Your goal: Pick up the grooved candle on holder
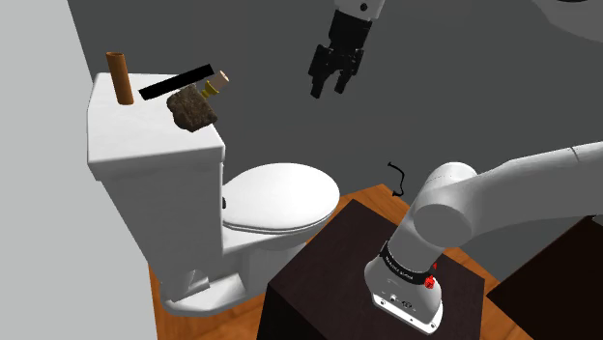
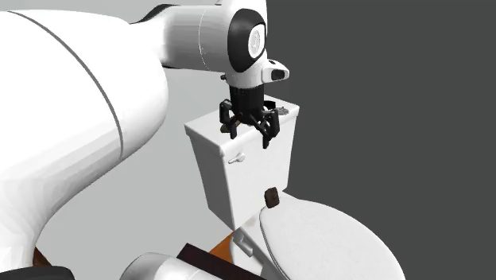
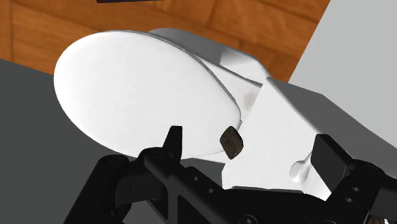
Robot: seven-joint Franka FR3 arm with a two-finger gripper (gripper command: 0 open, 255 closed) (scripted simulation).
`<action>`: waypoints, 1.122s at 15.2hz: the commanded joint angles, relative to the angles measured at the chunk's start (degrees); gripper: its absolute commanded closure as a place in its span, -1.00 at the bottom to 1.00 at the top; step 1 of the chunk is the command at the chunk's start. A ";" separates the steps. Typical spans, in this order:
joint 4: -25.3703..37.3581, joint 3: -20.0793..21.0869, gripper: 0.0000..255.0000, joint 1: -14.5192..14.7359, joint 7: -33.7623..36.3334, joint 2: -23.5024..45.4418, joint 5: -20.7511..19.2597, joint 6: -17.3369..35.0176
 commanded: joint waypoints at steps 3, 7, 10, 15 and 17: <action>2.05 -1.16 -1.00 0.90 -4.36 4.23 -0.96 2.46; 7.17 -3.02 -1.00 2.77 -12.82 12.85 -2.25 6.55; 11.80 -4.00 -1.00 4.17 -18.97 19.34 -2.70 8.86; 20.81 -4.78 -1.00 6.31 -28.84 30.01 -2.74 11.24; 24.83 -4.75 -1.00 7.03 -32.63 34.21 -2.61 11.70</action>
